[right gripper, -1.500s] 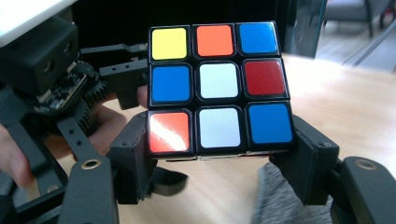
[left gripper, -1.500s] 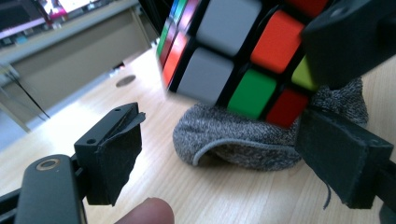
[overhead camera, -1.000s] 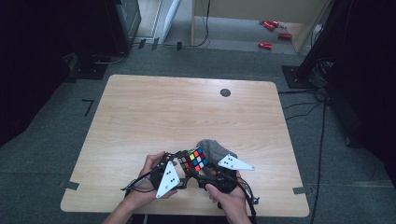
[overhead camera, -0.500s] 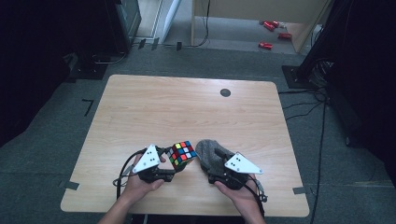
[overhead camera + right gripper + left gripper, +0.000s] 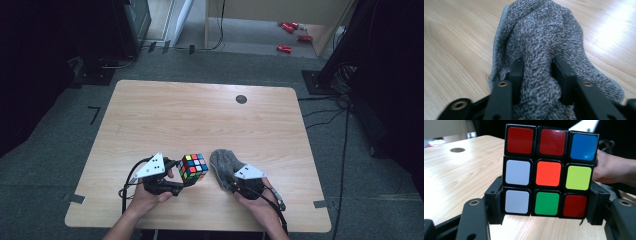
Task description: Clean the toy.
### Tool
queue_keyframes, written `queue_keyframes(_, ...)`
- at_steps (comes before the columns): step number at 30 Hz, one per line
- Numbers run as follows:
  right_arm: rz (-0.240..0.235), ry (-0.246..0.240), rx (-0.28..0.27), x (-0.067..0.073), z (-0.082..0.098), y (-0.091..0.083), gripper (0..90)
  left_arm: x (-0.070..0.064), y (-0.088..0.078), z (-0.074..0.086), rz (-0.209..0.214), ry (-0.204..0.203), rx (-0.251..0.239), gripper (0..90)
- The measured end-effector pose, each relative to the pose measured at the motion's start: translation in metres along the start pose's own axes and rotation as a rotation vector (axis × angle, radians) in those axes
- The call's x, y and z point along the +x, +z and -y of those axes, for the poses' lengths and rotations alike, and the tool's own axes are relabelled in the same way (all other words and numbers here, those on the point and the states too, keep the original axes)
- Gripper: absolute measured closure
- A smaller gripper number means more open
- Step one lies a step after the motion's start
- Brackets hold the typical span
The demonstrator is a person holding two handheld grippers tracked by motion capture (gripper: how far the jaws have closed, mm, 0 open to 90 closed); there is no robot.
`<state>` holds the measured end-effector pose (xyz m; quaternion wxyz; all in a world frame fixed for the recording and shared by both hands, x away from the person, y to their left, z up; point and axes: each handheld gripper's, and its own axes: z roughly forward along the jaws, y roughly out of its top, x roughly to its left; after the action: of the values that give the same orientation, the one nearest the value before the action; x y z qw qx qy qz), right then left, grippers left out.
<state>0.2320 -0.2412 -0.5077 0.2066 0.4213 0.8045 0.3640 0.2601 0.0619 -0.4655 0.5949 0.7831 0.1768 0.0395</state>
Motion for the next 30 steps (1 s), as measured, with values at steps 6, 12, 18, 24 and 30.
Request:
queue_keyframes(6,-0.075,0.131,-0.162,-0.006,-0.009,-0.02,80.2,-0.002,0.007,0.003,-0.079,0.01,0.05,33.8)
queue_keyframes(12,-0.146,0.163,-0.365,0.002,-0.027,-0.051,82.7,-0.005,0.01,0.004,-0.111,0.036,0.05,33.9)
queue_keyframes(18,-0.208,0.103,-0.488,0.025,-0.04,-0.072,83.5,-0.01,0.013,0.004,-0.111,0.075,0.048,33.9)
queue_keyframes(24,-0.288,0.065,-0.539,0.046,-0.048,-0.079,83.4,-0.026,0.023,0.004,-0.093,0.168,0.077,34.0)
queue_keyframes(30,-0.242,0.035,-0.501,0.049,-0.042,-0.066,82.7,-0.034,0.021,0.0,-0.112,0.217,0.065,34.0)
